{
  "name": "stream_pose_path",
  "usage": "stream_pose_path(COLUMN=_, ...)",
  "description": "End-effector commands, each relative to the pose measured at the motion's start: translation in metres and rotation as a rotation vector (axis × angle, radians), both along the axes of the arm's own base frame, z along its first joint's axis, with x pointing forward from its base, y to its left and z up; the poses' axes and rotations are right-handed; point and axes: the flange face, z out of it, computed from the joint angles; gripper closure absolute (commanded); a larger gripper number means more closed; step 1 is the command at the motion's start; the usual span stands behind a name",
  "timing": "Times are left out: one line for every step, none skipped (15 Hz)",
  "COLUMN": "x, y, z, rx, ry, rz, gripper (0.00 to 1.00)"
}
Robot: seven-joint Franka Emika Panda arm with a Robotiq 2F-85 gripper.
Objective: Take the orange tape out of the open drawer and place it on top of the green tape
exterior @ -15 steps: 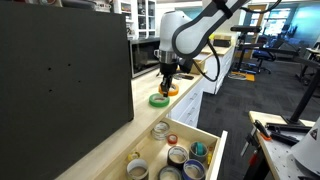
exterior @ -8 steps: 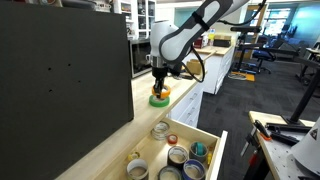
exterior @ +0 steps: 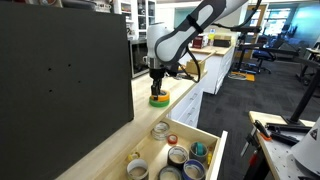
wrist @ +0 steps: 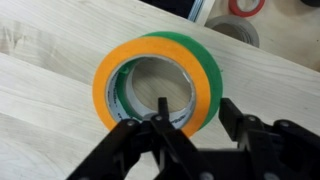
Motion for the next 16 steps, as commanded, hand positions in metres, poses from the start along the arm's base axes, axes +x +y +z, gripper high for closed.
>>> stream_pose_path(x=-0.009, y=0.007, z=0.025, rx=0.021, ry=0.027, rz=0.014, gripper=0.12)
stream_pose_path(x=-0.012, y=0.010, z=0.030, rx=0.023, ry=0.037, rz=0.011, gripper=0.05)
stream_pose_path(x=-0.016, y=0.013, z=0.035, rx=0.026, ry=0.061, rz=0.004, gripper=0.01)
stream_pose_path(x=-0.021, y=0.015, z=0.038, rx=0.033, ry=0.088, rz=0.001, gripper=0.00)
stream_pose_path(x=-0.027, y=0.016, z=0.042, rx=0.036, ry=0.117, rz=-0.005, gripper=0.00)
stream_pose_path(x=-0.033, y=0.017, z=0.046, rx=0.040, ry=0.140, rz=-0.009, gripper=0.00)
stream_pose_path(x=-0.039, y=0.018, z=0.051, rx=0.047, ry=0.159, rz=-0.007, gripper=0.00)
stream_pose_path(x=-0.044, y=0.018, z=0.055, rx=0.051, ry=0.171, rz=-0.010, gripper=0.00)
stream_pose_path(x=-0.050, y=0.018, z=0.060, rx=0.057, ry=0.180, rz=-0.010, gripper=0.00)
stream_pose_path(x=-0.056, y=0.019, z=0.064, rx=0.061, ry=0.187, rz=-0.011, gripper=0.00)
stream_pose_path(x=-0.061, y=0.017, z=0.066, rx=0.065, ry=0.193, rz=-0.017, gripper=0.00)
stream_pose_path(x=-0.066, y=0.016, z=0.068, rx=0.074, ry=0.198, rz=-0.027, gripper=0.00)
stream_pose_path(x=-0.044, y=0.018, z=0.056, rx=0.047, ry=0.179, rz=-0.018, gripper=0.00)
stream_pose_path(x=-0.048, y=0.018, z=0.059, rx=0.051, ry=0.181, rz=-0.022, gripper=0.00)
stream_pose_path(x=-0.052, y=0.018, z=0.060, rx=0.053, ry=0.182, rz=-0.023, gripper=0.00)
stream_pose_path(x=-0.053, y=0.018, z=0.060, rx=0.054, ry=0.184, rz=-0.024, gripper=0.00)
